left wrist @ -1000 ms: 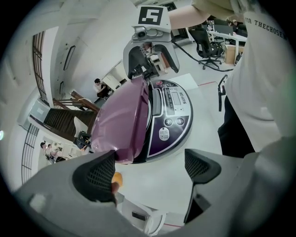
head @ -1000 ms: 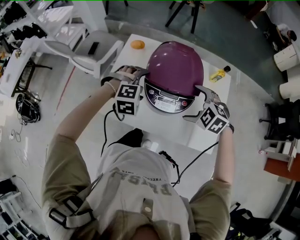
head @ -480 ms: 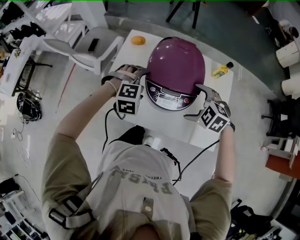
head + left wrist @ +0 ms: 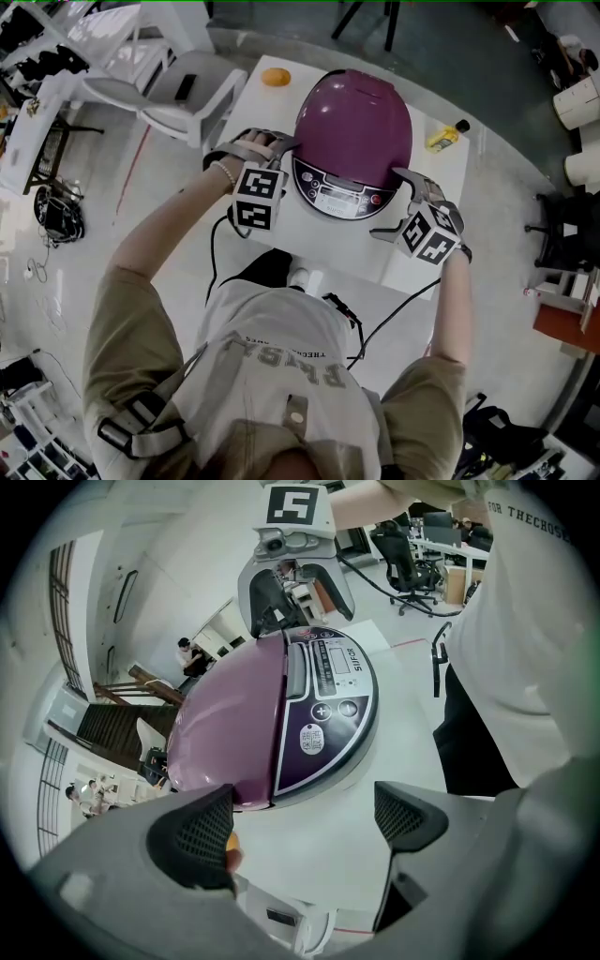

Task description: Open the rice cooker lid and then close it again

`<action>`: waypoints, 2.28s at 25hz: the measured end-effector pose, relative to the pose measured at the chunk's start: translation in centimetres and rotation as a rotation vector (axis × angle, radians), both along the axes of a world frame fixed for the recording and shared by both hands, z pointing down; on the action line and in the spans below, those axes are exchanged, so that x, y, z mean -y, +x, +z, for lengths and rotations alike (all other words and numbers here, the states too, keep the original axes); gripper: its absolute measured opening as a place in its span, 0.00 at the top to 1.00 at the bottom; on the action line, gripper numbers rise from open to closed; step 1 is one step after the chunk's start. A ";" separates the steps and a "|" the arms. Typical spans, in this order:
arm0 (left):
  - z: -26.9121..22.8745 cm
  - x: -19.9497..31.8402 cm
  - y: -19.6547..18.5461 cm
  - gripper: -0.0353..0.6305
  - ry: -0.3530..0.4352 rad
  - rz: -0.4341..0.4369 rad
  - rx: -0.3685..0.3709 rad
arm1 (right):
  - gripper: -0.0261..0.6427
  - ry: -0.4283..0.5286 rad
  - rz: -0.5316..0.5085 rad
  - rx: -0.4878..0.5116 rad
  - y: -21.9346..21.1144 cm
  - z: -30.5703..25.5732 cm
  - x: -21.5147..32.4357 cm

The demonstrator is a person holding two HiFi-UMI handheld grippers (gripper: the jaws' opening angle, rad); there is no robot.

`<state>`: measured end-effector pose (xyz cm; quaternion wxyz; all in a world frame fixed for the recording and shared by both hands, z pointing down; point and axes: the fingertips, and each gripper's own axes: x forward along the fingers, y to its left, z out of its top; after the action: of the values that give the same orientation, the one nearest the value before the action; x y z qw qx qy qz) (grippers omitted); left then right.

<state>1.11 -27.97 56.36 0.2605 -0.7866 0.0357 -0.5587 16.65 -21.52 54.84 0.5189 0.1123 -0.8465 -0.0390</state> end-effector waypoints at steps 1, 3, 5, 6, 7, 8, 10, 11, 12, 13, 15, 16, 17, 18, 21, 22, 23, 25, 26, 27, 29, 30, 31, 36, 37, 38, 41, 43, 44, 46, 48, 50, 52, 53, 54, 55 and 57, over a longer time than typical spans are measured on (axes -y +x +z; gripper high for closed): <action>0.0 0.0 0.0 0.22 -0.001 0.001 0.002 | 0.14 -0.001 -0.002 -0.005 0.0 0.0 0.0; 0.0 0.0 -0.1 0.22 -0.002 0.006 0.006 | 0.14 -0.009 -0.003 -0.004 0.0 0.0 0.0; 0.0 0.0 -0.2 0.22 -0.004 0.011 0.012 | 0.14 -0.019 -0.002 0.001 -0.1 -0.1 -0.1; 0.0 0.0 -0.2 0.22 -0.005 0.015 0.016 | 0.14 -0.023 -0.001 0.003 -0.1 -0.2 -0.1; -0.1 0.0 -0.2 0.22 -0.004 0.019 0.019 | 0.14 -0.028 -0.001 0.005 -0.1 -0.3 -0.1; -0.1 0.0 -0.2 0.22 -0.003 0.023 0.021 | 0.13 -0.034 -0.001 0.007 -0.1 -0.3 -0.1; 0.0 0.0 -0.2 0.22 0.000 0.029 0.027 | 0.12 -0.050 -0.002 0.013 -0.1 -0.4 -0.1; 0.0 0.0 -0.2 0.22 0.002 0.033 0.032 | 0.12 -0.058 -0.002 0.015 -0.1 -0.4 -0.2; 0.0 0.0 -0.2 0.22 0.005 0.036 0.039 | 0.12 -0.064 -0.004 0.015 -0.1 -0.4 -0.2; 0.0 0.0 -0.2 0.22 0.008 0.040 0.048 | 0.12 -0.069 -0.005 0.014 -0.1 -0.4 -0.2; 0.1 0.1 -0.3 0.22 0.014 0.049 0.068 | 0.11 -0.080 -0.008 0.009 -0.1 -0.5 -0.3; 0.2 0.1 -0.4 0.22 0.016 0.055 0.079 | 0.11 -0.086 -0.011 0.003 -0.1 -0.4 -0.3; 0.3 0.1 -0.5 0.22 0.019 0.062 0.088 | 0.11 -0.091 -0.015 -0.005 -0.1 -0.3 -0.4; 0.4 0.1 -0.5 0.22 0.024 0.069 0.096 | 0.10 -0.092 -0.020 -0.015 -0.1 -0.1 -0.5; 0.5 0.1 -0.6 0.22 0.032 0.084 0.113 | 0.09 -0.089 -0.031 -0.044 0.1 0.2 -0.7; 0.6 0.1 -0.6 0.22 0.034 0.088 0.121 | 0.09 -0.090 -0.033 -0.052 0.1 0.3 -0.7; 0.6 0.2 -0.7 0.22 0.039 0.093 0.132 | 0.09 -0.094 -0.035 -0.062 0.2 0.4 -0.7; 0.7 0.3 -0.8 0.22 0.052 0.111 0.165 | 0.09 -0.104 -0.050 -0.091 0.3 0.6 -0.7; 0.7 0.4 -0.9 0.22 0.058 0.120 0.181 | 0.09 -0.109 -0.061 -0.111 0.4 0.6 -0.7; 0.8 0.5 -1.0 0.22 0.062 0.127 0.195 | 0.09 -0.114 -0.071 -0.130 0.5 0.7 -0.7; 0.8 0.6 -1.0 0.22 0.063 0.133 0.210 | 0.09 -0.118 -0.078 -0.154 0.5 0.8 -0.7; 0.9 0.6 -1.0 0.22 0.064 0.133 0.211 | 0.09 -0.115 -0.074 -0.158 0.5 1.0 -0.7; 1.0 0.6 -1.0 0.22 0.065 0.131 0.209 | 0.09 -0.110 -0.069 -0.157 0.4 1.1 -0.7; 1.3 0.1 -0.9 0.22 0.046 0.086 0.157 | 0.09 -0.067 -0.062 -0.080 0.1 1.5 -0.8; 1.3 -0.2 -0.9 0.22 0.030 0.072 0.143 | 0.09 -0.051 -0.065 -0.055 0.0 1.6 -0.9; 1.3 -0.5 -0.8 0.22 0.017 0.058 0.129 | 0.09 -0.030 -0.066 -0.028 0.0 1.7 -1.1; 1.1 -0.4 -0.5 0.22 0.011 0.000 0.082 | 0.09 0.030 -0.019 0.070 -0.2 1.7 -0.9; 0.6 -0.2 -0.3 0.22 0.017 -0.046 0.039 | 0.10 0.042 0.047 0.150 -0.2 1.2 -0.7; 0.2 -0.3 -0.2 0.22 0.016 -0.068 0.015 | 0.10 0.049 0.079 0.192 -0.1 0.7 -0.7; -0.6 -0.9 -0.1 0.22 0.001 -0.108 -0.038 | 0.10 0.079 0.132 0.279 0.0 -0.8 -0.8; -1.4 -1.7 -0.1 0.22 -0.023 -0.146 -0.100 | 0.10 0.122 0.180 0.372 0.2 -2.4 -0.9; -2.4 -2.4 0.1 0.22 -0.043 -0.185 -0.176 | 0.10 0.172 0.235 0.459 0.7 -4.1 -1.0; -3.7 -2.8 0.6 0.22 -0.052 -0.227 -0.264 | 0.10 0.228 0.294 0.552 1.4 -5.8 -1.1; -4.4 -2.9 0.9 0.22 -0.052 -0.249 -0.308 | 0.10 0.256 0.325 0.600 1.7 -6.7 -1.1; -5.1 -2.8 1.2 0.22 -0.047 -0.272 -0.355 | 0.10 0.283 0.357 0.646 2.0 -7.4 -1.1; -5.9 -2.7 1.4 0.23 -0.038 -0.296 -0.403 | 0.10 0.309 0.384 0.687 2.3 -8.2 -1.1; -7.3 -2.4 1.9 0.25 -0.017 -0.345 -0.502 | 0.10 0.358 0.420 0.742 2.4 -9.2 -1.3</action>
<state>3.05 -25.53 49.05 0.1380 -0.8845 0.2273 -0.3833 19.09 -20.21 45.62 0.1502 0.3756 -0.9138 -0.0357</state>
